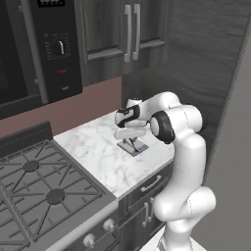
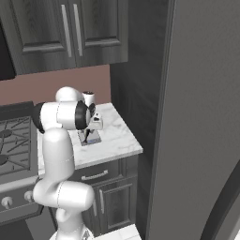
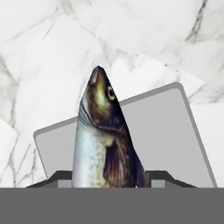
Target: Take the fish from the fridge and place it on the digital scale on the counter by the fridge. Wait a few seconds for a reading, then move it to the plate on the dining counter.
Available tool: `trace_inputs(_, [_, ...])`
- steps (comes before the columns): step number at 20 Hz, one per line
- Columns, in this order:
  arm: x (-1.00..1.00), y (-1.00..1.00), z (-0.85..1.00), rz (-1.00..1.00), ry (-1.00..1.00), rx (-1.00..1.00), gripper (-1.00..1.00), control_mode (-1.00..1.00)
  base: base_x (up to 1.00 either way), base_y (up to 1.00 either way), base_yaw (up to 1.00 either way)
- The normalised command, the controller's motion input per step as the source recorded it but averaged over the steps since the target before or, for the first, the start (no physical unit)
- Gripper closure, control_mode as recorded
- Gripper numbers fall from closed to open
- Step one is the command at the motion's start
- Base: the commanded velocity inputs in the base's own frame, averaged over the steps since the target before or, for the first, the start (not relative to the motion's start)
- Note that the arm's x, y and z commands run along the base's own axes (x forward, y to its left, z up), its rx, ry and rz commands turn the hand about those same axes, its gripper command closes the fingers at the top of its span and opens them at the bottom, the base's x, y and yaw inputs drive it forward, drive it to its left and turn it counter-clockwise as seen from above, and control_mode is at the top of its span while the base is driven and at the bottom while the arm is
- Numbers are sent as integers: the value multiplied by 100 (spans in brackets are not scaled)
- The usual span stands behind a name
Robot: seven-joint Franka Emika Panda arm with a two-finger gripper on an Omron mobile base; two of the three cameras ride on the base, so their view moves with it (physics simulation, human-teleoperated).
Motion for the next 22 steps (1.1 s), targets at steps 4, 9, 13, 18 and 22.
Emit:
trace_inputs(4, [0, 0, 0, 0, 1, 0, 100, -100, 0, 0, 0])
trace_inputs(9, [0, 0, 0, 0, 2, 0, 100, -100, 0, 0, 0])
trace_inputs(13, [-56, -19, 23, 0, -5, 1, 100, -100, 0, 0, 0])
trace_inputs(18, [-100, -36, 70, 0, -19, 5, 100, -100, 0, 0, 0])
trace_inputs(22, [-100, -29, 84, 0, -21, 5, 100, -100, 0, 0, 0])
